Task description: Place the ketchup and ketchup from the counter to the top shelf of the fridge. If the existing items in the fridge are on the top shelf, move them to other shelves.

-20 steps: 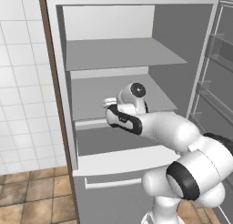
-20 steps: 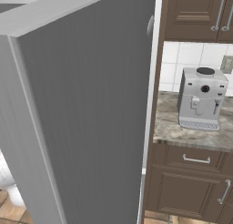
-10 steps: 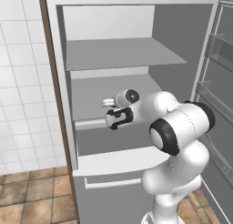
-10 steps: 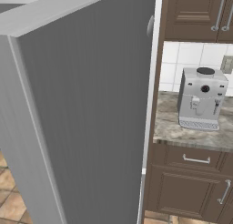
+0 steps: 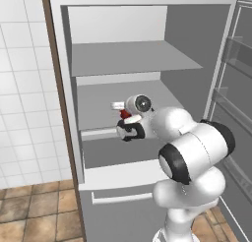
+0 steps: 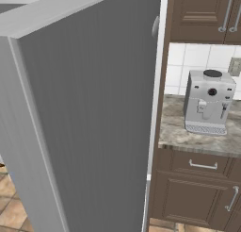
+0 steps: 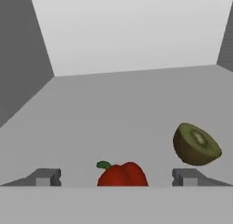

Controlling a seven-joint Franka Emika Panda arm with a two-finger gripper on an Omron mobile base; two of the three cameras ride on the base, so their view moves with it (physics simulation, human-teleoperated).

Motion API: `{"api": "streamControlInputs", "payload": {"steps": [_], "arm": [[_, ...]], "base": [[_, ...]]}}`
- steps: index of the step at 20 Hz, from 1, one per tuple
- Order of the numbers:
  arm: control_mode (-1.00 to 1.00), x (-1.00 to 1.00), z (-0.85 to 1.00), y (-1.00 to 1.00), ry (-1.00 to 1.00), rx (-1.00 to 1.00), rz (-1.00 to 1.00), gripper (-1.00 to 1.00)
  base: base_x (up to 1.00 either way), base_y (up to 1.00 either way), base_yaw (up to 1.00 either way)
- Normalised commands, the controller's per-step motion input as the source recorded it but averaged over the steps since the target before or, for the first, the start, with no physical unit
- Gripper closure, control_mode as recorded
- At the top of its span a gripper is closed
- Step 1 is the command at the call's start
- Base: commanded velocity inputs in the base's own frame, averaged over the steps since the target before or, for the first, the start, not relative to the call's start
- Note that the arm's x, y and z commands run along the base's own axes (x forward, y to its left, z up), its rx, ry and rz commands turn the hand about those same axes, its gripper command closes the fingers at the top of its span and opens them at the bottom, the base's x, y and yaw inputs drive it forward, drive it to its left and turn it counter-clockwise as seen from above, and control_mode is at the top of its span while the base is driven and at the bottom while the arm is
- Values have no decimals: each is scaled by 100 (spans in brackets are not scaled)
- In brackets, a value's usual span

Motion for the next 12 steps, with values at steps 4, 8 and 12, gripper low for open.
{"api": "streamControlInputs", "payload": {"steps": [4,8,12], "arm": [[-100,-96,100,11,0,0,-8,-100],[-100,-100,87,3,3,2,-3,-100],[-100,-100,89,0,7,6,-1,-100]], "base": [[0,0,0],[0,0,0],[0,0,0]]}}
